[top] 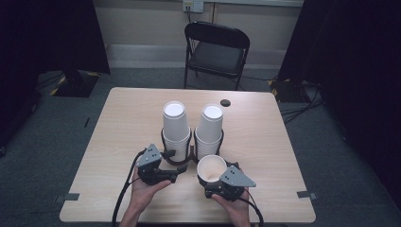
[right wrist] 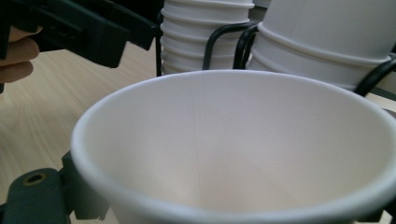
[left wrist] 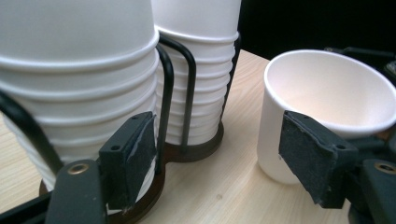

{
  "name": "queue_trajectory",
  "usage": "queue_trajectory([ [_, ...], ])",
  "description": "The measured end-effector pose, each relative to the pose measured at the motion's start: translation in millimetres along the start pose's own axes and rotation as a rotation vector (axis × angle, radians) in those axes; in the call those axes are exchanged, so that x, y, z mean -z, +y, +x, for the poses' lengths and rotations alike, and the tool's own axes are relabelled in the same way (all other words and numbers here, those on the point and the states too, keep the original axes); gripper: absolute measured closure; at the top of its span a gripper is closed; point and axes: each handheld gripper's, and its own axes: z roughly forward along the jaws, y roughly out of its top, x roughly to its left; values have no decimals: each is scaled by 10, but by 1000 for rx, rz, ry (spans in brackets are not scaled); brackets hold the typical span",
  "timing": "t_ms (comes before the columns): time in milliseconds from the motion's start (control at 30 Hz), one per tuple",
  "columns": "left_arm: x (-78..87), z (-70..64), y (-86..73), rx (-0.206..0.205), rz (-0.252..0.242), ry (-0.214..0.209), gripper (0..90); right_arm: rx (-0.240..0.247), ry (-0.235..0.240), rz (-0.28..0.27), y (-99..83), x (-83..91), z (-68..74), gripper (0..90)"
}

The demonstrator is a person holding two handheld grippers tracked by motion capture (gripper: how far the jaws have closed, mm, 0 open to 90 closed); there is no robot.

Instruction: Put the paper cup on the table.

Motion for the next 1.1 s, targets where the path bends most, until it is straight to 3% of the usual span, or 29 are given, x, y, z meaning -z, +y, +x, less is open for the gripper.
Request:
queue_trajectory([
  [333,129,46,-262,34,-26,42,263,-70,-40,-20,-29,61,-205,110],
  [433,132,77,-324,57,-2,86,215,-93,-51,-29,-27,78,-267,110],
  [600,155,109,-402,64,-4,106,188,-120,-104,-35,-20,98,-377,110],
  [700,166,124,-459,59,-6,116,166,-139,-107,-51,-5,110,-463,110],
  [800,161,135,-519,76,7,154,158,-154,-105,-67,26,119,-551,110],
  [867,167,135,-564,78,-6,194,156,-178,-101,-72,46,123,-607,110],
  [1100,192,122,-633,71,-57,201,155,-193,-146,-86,97,105,-783,108],
])
